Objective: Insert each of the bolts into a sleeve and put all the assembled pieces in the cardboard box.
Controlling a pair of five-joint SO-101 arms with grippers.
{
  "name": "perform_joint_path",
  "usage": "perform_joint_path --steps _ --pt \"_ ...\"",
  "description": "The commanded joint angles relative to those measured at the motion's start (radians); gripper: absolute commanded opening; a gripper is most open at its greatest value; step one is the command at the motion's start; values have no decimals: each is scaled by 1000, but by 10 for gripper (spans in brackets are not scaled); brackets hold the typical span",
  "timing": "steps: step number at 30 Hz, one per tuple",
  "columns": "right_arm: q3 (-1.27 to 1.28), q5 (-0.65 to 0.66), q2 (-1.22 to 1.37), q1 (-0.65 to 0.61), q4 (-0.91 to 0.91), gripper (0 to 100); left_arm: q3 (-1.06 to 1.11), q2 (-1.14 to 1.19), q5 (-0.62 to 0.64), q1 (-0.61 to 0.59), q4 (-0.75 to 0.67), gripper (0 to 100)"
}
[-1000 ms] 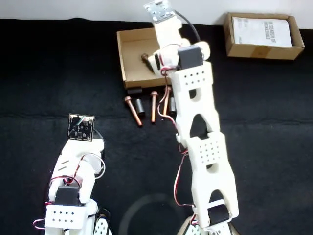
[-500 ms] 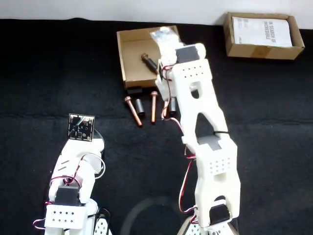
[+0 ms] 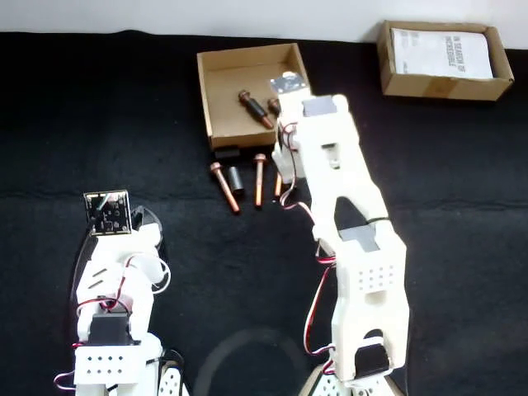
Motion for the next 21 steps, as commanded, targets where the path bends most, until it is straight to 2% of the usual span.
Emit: perform_joint_path --steps 1,11,21 --pt "58 -5 -81 10 -87 149 22 5 8 1 -18 10" --pt "93 -3 -79 5 -216 149 24 5 8 12 -11 10" --pt "84 -11 -5 4 -226 149 24 5 8 7 -2 10"
